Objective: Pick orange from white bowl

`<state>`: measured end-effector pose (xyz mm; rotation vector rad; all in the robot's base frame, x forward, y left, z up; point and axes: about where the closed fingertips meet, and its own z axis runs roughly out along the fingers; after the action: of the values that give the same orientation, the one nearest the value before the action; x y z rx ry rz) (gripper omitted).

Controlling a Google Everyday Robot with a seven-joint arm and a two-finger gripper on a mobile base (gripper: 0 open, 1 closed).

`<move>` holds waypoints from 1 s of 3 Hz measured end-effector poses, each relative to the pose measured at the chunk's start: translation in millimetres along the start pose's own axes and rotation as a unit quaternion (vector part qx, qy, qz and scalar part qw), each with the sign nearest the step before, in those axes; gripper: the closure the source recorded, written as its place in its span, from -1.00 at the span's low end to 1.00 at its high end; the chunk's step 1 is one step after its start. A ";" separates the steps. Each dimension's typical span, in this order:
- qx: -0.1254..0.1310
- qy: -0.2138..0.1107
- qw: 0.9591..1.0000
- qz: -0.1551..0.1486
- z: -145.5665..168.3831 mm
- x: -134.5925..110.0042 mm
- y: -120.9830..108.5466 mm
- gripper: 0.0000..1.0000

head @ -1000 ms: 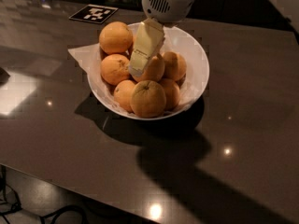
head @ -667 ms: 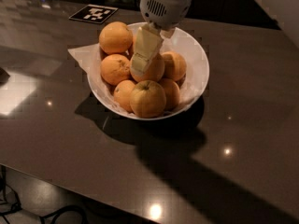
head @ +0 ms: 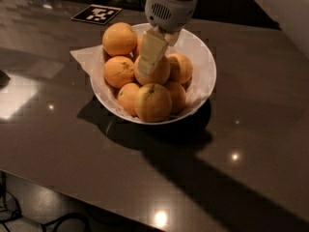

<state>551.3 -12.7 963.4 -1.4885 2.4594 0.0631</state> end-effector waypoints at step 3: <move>-0.023 0.022 0.999 0.004 30.0 0.1 -5.7 -0.48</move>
Offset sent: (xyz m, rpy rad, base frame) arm 0.0035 -0.0084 -0.0275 -0.0533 0.1035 -0.0046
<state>562.4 -10.3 935.0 -1.5143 2.5153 0.0892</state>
